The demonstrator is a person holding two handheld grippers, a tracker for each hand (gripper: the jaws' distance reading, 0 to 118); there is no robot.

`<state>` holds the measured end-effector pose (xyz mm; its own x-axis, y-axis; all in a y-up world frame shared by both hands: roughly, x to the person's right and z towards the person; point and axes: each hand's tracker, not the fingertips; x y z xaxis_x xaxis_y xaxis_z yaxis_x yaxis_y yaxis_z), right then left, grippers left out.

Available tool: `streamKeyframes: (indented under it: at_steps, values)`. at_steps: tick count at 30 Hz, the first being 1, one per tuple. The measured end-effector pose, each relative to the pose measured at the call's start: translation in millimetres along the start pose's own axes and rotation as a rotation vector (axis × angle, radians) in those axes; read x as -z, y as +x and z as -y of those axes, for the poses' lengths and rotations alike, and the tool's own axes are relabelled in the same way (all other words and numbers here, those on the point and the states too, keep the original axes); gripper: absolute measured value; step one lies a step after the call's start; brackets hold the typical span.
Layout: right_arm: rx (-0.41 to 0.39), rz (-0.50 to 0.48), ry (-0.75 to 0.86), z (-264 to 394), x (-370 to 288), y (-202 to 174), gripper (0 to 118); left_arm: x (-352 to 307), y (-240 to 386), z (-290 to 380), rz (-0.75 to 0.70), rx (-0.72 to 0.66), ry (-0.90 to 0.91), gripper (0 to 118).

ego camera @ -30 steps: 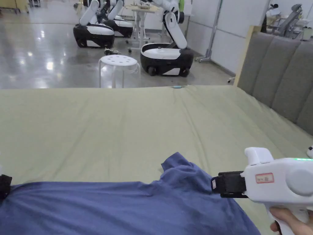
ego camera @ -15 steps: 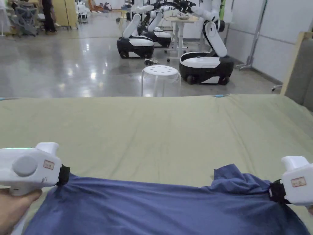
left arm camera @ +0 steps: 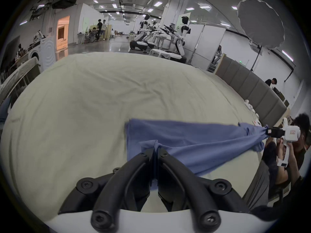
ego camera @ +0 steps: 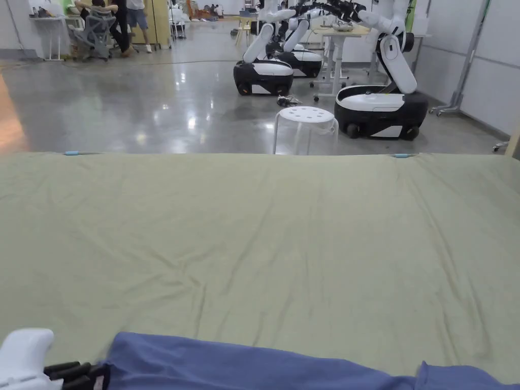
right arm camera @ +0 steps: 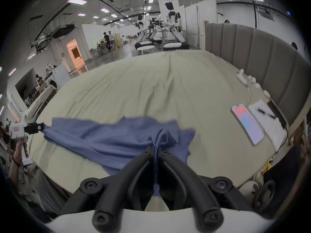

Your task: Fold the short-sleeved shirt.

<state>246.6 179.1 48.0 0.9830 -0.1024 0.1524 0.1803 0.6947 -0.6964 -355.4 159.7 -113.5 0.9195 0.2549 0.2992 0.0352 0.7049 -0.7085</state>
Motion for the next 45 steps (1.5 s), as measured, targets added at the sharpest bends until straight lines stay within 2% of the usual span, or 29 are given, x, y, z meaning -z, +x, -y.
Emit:
streamKeyframes:
  at_steps: [1, 2, 3, 4, 5, 6, 9, 12, 13, 17, 20, 22, 23, 24, 25, 26, 28, 31, 34, 36, 37, 38, 39, 40, 42, 45]
  values:
    - [-0.003, 0.019, -0.021, 5, 7, -7, 3, 1, -1, 9, 0.008, 0.033, 0.024, 6]
    - [0.006, 0.034, -0.025, 15, 15, -7, 4, 3, 3, 17, 0.026, 0.047, 0.062, 16]
    - [0.011, 0.044, -0.028, 23, 23, -7, 13, 3, 2, 22, 0.042, 0.039, 0.066, 39]
    - [0.028, 0.056, -0.042, 29, 27, -7, 34, 1, 2, 24, 0.03, 0.03, 0.066, 59]
    - [0.05, 0.081, -0.035, 37, 36, 11, 67, -5, 5, 26, 0.004, 0.017, 0.082, 60]
    - [0.084, 0.074, -0.017, 42, 34, 14, 73, -8, 3, 30, -0.024, 0.011, 0.132, 60]
    - [0.173, 0.068, 0.143, 51, 7, 19, 73, -47, 20, 43, -0.08, 0.042, 0.273, 60]
    - [0.174, 0.048, 0.326, 50, -22, 0, 73, -86, 50, 56, -0.115, 0.077, 0.422, 60]
    - [0.156, 0.021, 0.364, 48, -30, -9, 73, -95, 60, 58, -0.131, 0.105, 0.458, 60]
    - [-0.001, -0.043, 0.458, 32, -44, -57, 73, -121, 108, 61, -0.221, 0.186, 0.55, 60]
    - [-0.104, -0.064, 0.459, 19, -37, -82, 72, -121, 126, 54, -0.236, 0.192, 0.539, 56]
    - [-0.133, -0.095, 0.48, 17, -32, -89, 68, -121, 129, 53, -0.198, 0.194, 0.535, 54]
    - [-0.154, -0.106, 0.481, 16, -31, -92, 53, -121, 131, 53, -0.184, 0.189, 0.544, 43]
    - [-0.17, -0.092, 0.482, 16, -28, -95, 32, -121, 132, 51, -0.174, 0.182, 0.541, 19]
    - [-0.187, -0.083, 0.482, 20, -42, -150, 8, -120, 133, 51, -0.186, 0.161, 0.544, 7]
    - [-0.191, -0.087, 0.487, 21, -43, -158, 0, -120, 133, 52, -0.177, 0.158, 0.54, 6]
    - [-0.207, -0.12, 0.45, 20, -40, -162, 0, -119, 132, 49, -0.14, 0.14, 0.517, 3]
    - [-0.215, -0.112, 0.455, 24, -34, -154, 0, -119, 123, 46, -0.083, 0.092, 0.498, 3]
    - [-0.204, -0.124, 0.457, 23, -35, -148, 0, -120, 107, 39, -0.071, 0.045, 0.485, 3]
    - [-0.188, -0.143, 0.46, 22, -36, -144, 0, -117, 88, 31, 0.001, -0.031, 0.466, 3]
    - [-0.182, -0.151, 0.46, 21, -40, -145, 0, -113, 73, 25, 0.072, -0.089, 0.456, 4]
    - [-0.179, -0.161, 0.457, 20, -40, -144, 0, -106, 54, 21, 0.153, -0.168, 0.443, 19]
    - [-0.174, -0.164, 0.454, 20, -40, -142, 0, -96, 33, 16, 0.227, -0.26, 0.404, 46]
    - [-0.169, -0.167, 0.449, 21, -40, -140, 0, -84, 16, 11, 0.239, -0.319, 0.365, 66]
    - [-0.145, -0.181, 0.433, 24, -41, -137, 0, -50, -25, 2, 0.265, -0.417, 0.259, 66]
    - [-0.111, -0.182, 0.394, 28, -37, -130, 0, 2, -69, -7, 0.275, -0.487, 0.139, 66]
